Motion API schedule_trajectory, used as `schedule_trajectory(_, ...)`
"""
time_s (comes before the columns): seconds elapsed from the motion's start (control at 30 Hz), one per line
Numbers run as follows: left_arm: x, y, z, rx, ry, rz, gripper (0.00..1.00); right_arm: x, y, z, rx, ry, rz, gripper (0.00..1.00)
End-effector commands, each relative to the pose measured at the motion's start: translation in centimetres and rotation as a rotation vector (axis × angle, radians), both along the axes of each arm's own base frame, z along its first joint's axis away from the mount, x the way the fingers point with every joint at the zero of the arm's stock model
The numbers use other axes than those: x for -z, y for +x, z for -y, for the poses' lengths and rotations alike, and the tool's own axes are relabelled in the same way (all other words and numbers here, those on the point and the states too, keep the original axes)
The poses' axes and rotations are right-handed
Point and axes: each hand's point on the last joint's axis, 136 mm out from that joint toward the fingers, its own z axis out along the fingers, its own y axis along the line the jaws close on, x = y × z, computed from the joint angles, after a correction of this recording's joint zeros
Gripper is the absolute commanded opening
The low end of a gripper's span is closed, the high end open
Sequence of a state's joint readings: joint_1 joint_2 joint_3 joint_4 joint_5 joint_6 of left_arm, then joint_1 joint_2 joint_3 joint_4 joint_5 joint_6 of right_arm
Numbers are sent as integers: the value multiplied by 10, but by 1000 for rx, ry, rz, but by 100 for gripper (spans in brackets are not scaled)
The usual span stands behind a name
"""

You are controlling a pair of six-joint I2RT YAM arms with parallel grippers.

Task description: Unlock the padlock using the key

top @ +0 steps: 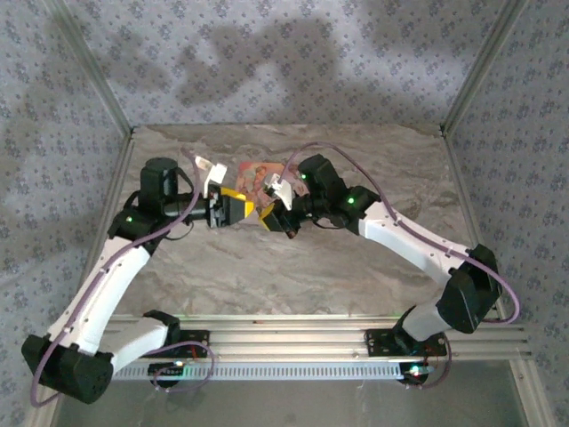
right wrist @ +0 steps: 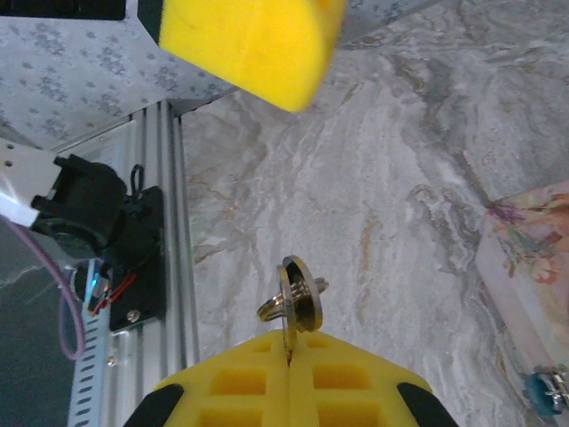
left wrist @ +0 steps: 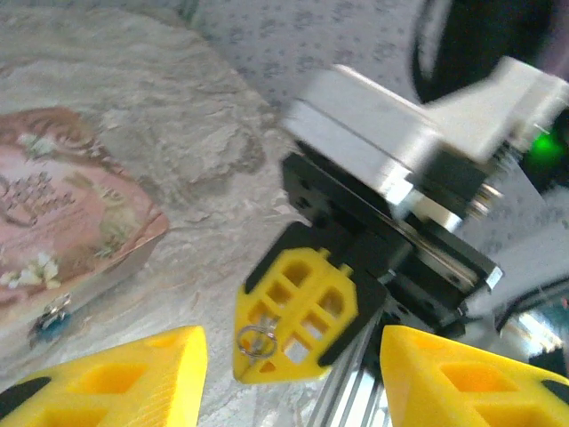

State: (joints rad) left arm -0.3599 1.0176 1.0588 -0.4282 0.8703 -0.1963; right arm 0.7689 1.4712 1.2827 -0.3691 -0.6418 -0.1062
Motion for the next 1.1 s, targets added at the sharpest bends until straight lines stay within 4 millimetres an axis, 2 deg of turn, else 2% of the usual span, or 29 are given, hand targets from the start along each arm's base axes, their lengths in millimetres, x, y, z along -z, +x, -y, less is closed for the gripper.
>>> schedule_trajectory(0.0,-16,-23,5,167,-15,133,55,-17,-14,5,-60,18,-25,0)
schedule_trajectory(0.2,-1,-29,12,262,-29,78,55,-18,-22,6,-83,24,-57,0)
schedule_trajectory(0.7,25,-17,23,289,-11,-13,44,-13,-23,1,-99,19,-68,0)
schedule_trajectory(0.83,29,-15,26,298,-7,-31,27,-13,-22,-1,-100,17,-71,0)
schedule_trajectory(0.97,34,-10,26,276,9,-51,3,-10,-20,-2,-98,13,-75,0)
schedule_trajectory(1.07,38,-4,26,242,16,-77,0,-10,-16,-1,-78,17,-76,0)
